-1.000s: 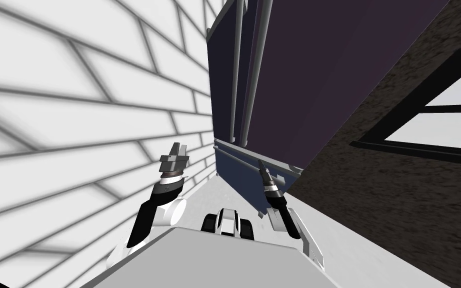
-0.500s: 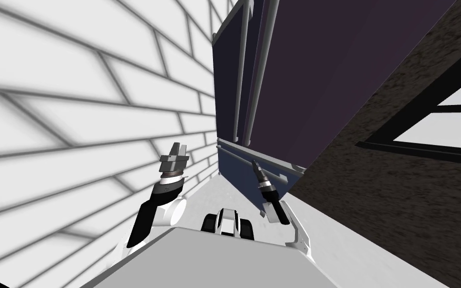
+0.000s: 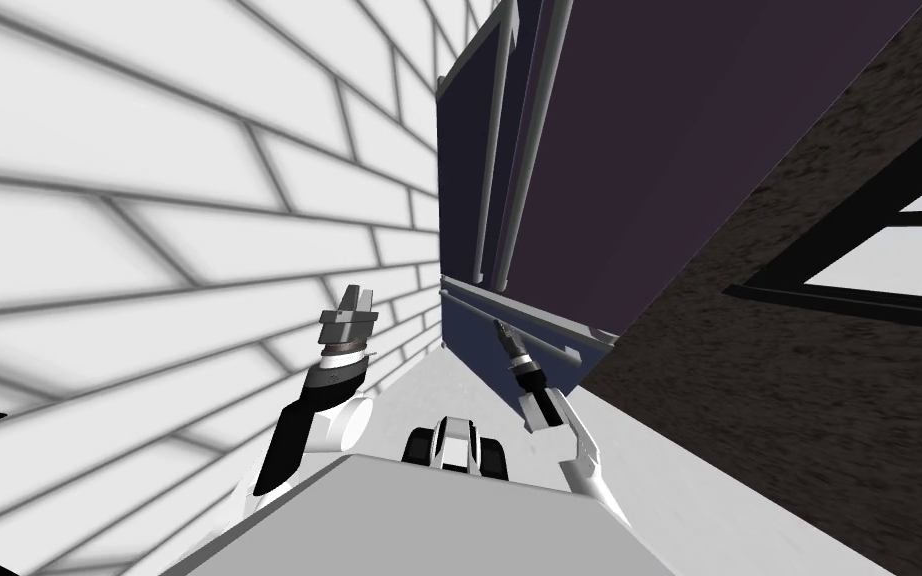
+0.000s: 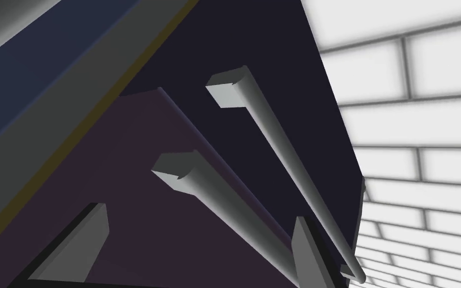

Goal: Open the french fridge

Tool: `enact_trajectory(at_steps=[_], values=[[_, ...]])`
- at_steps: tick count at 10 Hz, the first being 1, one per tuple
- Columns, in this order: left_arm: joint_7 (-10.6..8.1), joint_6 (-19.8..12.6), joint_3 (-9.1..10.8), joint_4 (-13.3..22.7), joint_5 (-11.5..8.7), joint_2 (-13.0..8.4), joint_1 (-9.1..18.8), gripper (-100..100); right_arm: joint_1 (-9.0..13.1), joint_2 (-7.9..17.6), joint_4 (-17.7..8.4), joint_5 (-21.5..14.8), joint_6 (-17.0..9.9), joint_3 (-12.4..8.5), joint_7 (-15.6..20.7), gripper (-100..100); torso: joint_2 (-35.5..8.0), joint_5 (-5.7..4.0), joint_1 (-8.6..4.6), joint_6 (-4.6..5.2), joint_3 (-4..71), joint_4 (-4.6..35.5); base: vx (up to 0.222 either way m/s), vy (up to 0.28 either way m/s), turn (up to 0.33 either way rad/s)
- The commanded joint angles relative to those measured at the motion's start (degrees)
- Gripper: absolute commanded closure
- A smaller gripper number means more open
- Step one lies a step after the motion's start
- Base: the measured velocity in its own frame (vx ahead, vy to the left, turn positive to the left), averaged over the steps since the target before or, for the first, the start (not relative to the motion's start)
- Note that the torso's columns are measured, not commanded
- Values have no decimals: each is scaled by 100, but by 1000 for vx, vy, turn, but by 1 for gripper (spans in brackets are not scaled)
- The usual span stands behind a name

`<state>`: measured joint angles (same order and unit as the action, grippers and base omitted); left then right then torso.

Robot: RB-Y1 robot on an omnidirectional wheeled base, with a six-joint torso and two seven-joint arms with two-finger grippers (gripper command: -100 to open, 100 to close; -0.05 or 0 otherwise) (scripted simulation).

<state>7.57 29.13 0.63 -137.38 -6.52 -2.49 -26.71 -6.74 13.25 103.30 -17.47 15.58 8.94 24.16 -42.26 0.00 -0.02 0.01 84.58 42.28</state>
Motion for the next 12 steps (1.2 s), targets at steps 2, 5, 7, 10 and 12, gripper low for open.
enact_trajectory(at_steps=[2,5,7,10,12], values=[[0,0,0,0,0,0,0,0,548,85,-499,-214,-378,153,571,-100,0,0,-1,0,0,0,-50,40,57],[0,0,0,0,0,0,0,0,890,126,-848,-311,-554,218,1007,-100,-1,0,2,-2,0,0,-41,38,53],[0,0,0,0,0,0,0,0,1163,168,-1103,-403,-728,276,1313,-100,-4,0,5,-2,-2,1,-46,42,55],[0,0,0,0,0,0,0,0,1680,253,-1606,-577,-1068,373,1801,-100,-2,-1,-2,0,-1,0,-42,29,64],[0,0,0,0,0,0,0,0,1948,297,-1850,-657,-1231,409,2101,-100,-4,-1,-2,1,-2,1,-44,21,43]])
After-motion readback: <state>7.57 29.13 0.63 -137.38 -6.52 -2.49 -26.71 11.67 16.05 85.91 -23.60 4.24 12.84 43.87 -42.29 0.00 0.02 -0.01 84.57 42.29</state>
